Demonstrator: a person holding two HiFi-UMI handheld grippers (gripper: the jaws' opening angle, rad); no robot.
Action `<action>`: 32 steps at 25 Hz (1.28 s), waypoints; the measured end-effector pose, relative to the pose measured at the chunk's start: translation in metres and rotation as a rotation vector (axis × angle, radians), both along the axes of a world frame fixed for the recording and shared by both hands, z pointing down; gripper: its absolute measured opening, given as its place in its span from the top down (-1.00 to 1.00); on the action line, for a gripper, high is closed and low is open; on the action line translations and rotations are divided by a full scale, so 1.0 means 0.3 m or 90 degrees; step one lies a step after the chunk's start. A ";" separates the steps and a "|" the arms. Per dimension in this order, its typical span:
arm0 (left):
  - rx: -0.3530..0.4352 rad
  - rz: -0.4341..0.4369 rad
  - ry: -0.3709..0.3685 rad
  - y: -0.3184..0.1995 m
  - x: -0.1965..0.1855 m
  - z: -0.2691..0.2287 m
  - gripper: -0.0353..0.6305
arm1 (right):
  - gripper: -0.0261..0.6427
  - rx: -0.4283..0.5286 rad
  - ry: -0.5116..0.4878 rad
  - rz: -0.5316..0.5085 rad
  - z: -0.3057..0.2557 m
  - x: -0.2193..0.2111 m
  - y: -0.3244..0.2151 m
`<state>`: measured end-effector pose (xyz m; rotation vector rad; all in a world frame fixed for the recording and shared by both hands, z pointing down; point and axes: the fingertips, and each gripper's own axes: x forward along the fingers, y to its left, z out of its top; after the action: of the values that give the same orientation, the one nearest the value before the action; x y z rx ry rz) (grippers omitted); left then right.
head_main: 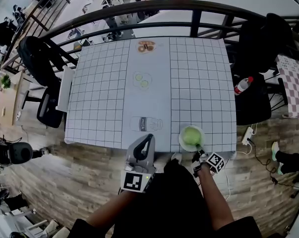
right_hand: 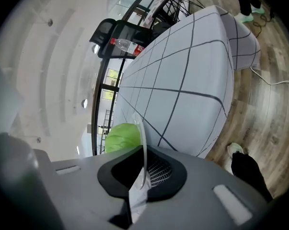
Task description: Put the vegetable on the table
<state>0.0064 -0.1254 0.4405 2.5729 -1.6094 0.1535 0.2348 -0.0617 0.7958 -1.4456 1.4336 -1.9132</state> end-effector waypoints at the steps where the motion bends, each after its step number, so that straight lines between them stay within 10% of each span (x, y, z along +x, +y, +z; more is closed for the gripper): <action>1: 0.001 0.000 0.001 -0.002 0.003 -0.001 0.87 | 0.90 0.001 0.002 -0.006 0.003 0.006 -0.006; 13: 0.003 -0.005 0.006 -0.005 0.009 -0.024 0.87 | 0.82 -0.023 0.112 -0.158 0.008 0.065 -0.058; 32: -0.001 -0.013 0.002 0.012 0.018 -0.007 0.87 | 0.82 -0.064 0.175 -0.163 0.027 0.152 -0.064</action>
<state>0.0119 -0.1218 0.4383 2.5534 -1.6341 0.1491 0.2804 -0.0808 0.8038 -1.6965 1.7429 -2.0221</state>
